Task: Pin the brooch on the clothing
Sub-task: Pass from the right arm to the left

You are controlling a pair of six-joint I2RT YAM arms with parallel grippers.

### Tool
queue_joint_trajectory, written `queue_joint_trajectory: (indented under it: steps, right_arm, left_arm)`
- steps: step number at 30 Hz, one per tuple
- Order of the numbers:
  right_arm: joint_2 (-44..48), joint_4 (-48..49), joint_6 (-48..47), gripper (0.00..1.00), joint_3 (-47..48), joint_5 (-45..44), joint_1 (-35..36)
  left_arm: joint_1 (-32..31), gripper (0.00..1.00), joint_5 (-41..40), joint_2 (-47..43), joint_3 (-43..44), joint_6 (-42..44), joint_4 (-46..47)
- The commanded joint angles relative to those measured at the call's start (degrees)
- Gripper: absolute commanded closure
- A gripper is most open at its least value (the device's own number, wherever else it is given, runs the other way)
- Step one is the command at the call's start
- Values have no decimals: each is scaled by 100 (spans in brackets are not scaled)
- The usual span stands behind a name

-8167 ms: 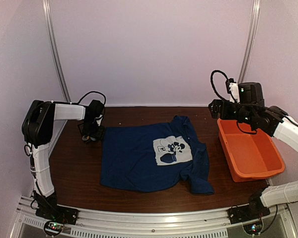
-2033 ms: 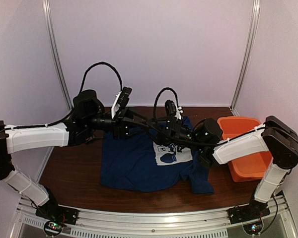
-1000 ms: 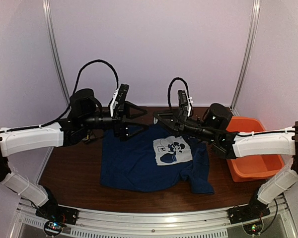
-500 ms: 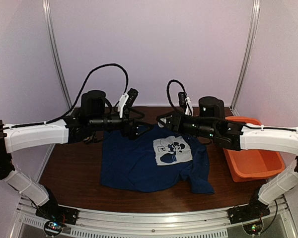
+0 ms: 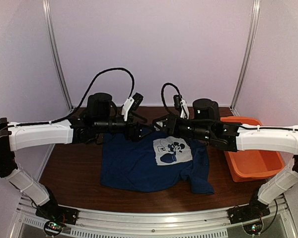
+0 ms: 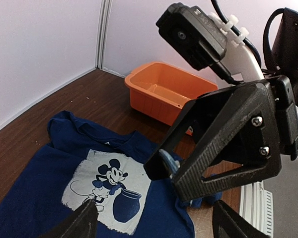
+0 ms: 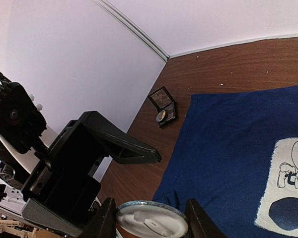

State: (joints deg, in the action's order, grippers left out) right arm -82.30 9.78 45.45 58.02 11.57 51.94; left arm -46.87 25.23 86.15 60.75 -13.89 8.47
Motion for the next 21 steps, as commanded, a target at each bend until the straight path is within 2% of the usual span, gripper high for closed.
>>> queue_joint_trajectory:
  steps: [1,14,21]
  right_arm:
    - [-22,52,43,63,165,-163,78]
    - [-172,15,86,62,330,-401,219]
    - [-216,-10,152,61,394,-541,254]
  left_arm:
    - [-25,21,-236,42,156,-21,25]
    - [-33,23,-162,106,165,-120,68]
    - [-41,23,-470,97,140,-167,32]
